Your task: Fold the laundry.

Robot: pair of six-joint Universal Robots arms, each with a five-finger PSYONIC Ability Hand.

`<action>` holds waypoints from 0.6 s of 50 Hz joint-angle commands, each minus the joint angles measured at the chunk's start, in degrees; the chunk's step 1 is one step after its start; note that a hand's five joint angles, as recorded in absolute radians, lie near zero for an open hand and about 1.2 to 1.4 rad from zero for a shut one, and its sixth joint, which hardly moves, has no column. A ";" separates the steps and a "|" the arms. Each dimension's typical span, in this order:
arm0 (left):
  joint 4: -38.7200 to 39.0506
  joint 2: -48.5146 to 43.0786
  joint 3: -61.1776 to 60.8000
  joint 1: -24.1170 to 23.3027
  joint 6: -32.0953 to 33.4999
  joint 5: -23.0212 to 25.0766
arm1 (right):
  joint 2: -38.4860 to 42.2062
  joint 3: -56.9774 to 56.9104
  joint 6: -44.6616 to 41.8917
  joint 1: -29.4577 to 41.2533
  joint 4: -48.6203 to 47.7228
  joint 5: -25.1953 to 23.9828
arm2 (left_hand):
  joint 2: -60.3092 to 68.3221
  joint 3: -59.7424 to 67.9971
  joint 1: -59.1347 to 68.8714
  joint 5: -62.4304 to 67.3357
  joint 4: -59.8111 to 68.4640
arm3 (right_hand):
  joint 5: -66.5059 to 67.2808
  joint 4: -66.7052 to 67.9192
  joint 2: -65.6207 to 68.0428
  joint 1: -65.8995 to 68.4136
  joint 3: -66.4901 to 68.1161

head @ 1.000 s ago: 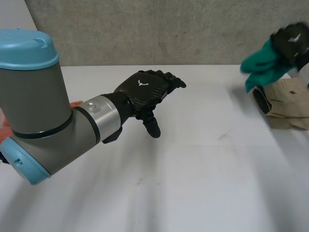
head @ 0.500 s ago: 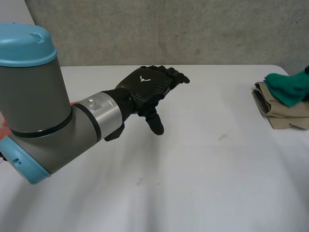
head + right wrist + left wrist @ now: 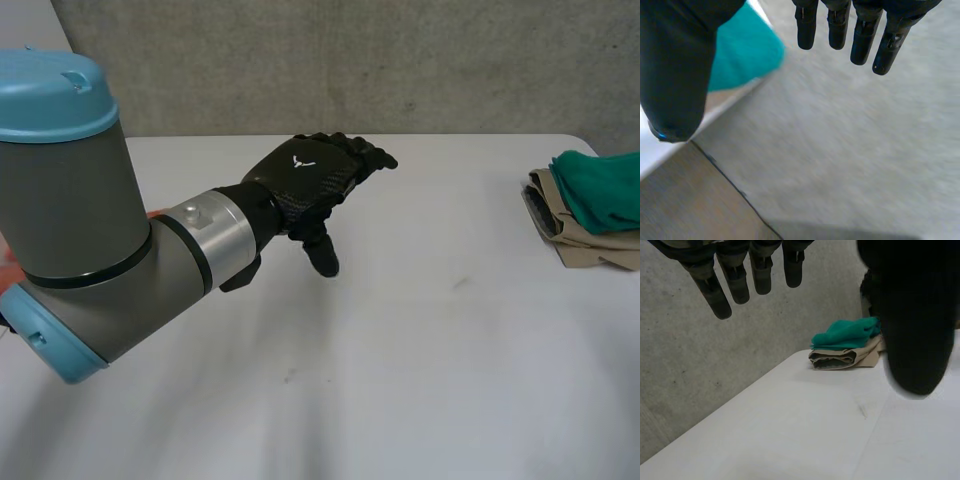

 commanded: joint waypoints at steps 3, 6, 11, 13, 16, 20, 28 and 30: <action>0.62 1.76 -0.20 0.79 -0.01 -0.52 | -9.65 2.65 13.48 18.13 -5.30 11.36 | 1.55 2.04 3.08 0.30 1.58 | -3.37 -3.39 -2.58 -1.59 -2.29; 2.38 2.64 -0.82 2.28 0.17 -2.45 | -13.33 8.88 22.53 22.09 -7.32 8.03 | 0.88 1.37 2.41 -0.37 0.90 | -3.37 -3.39 -2.58 -1.59 -2.29; 5.80 4.22 -2.58 8.60 1.22 -5.88 | -20.62 22.83 31.51 29.80 -13.46 1.87 | 0.71 1.20 2.24 -0.54 0.73 | -3.37 -3.39 -2.58 -1.59 -2.29; 7.38 4.48 -3.02 12.89 1.75 -6.23 | -21.86 26.98 31.70 32.80 -15.31 1.60 | 0.71 1.20 2.24 -0.54 0.73 | -3.37 -3.39 -2.58 -1.59 -2.29; 8.09 3.96 -3.63 19.74 4.28 -6.15 | -22.66 34.89 31.35 38.43 -18.92 1.69 | 0.37 0.86 1.91 -0.88 0.40 | -3.37 -3.39 -2.58 -1.59 -2.29; 8.09 0.81 -4.68 27.65 11.30 -5.97 | -23.19 42.64 30.29 41.95 -20.77 1.69 | 0.37 0.86 1.90 -0.88 0.40 | -3.37 -3.39 -2.58 -1.59 -2.29; 8.27 -11.85 -3.99 39.80 30.74 -5.97 | -23.19 51.78 26.87 43.45 -21.30 1.43 | 0.20 0.69 1.74 -1.05 0.23 | -3.37 -3.39 -2.58 -1.59 -2.29; 8.36 -14.58 -3.37 41.12 33.38 -6.06 | -23.19 53.37 25.99 43.37 -21.91 1.25 | 0.04 0.53 1.57 -1.22 0.06 | -3.37 -3.39 -2.58 -1.59 -2.29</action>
